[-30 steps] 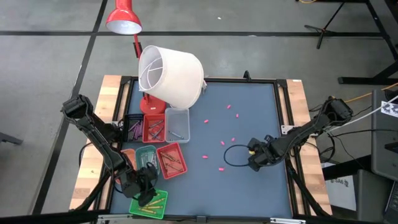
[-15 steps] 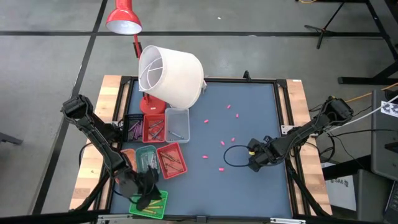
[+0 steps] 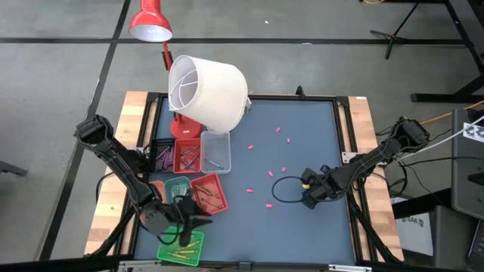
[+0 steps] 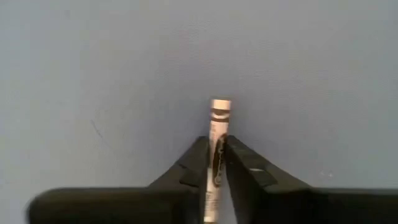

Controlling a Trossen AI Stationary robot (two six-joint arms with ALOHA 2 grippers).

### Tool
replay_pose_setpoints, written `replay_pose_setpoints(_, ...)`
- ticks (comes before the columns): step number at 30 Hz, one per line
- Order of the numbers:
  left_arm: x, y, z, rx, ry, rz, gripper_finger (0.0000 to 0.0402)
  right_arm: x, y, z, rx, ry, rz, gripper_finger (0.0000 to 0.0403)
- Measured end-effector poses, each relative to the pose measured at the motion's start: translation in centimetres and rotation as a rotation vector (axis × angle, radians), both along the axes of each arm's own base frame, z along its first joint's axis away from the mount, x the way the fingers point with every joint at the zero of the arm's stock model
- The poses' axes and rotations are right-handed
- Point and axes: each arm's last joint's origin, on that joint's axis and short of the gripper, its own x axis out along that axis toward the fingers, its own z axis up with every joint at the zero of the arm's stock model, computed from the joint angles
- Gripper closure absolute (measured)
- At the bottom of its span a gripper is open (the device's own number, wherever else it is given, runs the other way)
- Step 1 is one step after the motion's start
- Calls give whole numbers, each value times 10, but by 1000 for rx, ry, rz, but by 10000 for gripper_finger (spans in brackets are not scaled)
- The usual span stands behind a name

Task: Sort crayons
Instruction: Put the gray crayon into the green bin

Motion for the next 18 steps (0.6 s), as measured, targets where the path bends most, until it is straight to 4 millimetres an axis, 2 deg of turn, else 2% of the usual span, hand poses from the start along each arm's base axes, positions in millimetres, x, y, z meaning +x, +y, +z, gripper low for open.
replay_pose_setpoints(6,14,15,0,68,-16,87,317,1,1,0,7,-14,0,394)
replay_pose_setpoints(13,29,34,0,111,-11,155,317,4,2,0,24,-41,0,371)
replay_pose_setpoints(18,36,44,0,111,-9,197,317,8,4,0,49,-84,0,373)
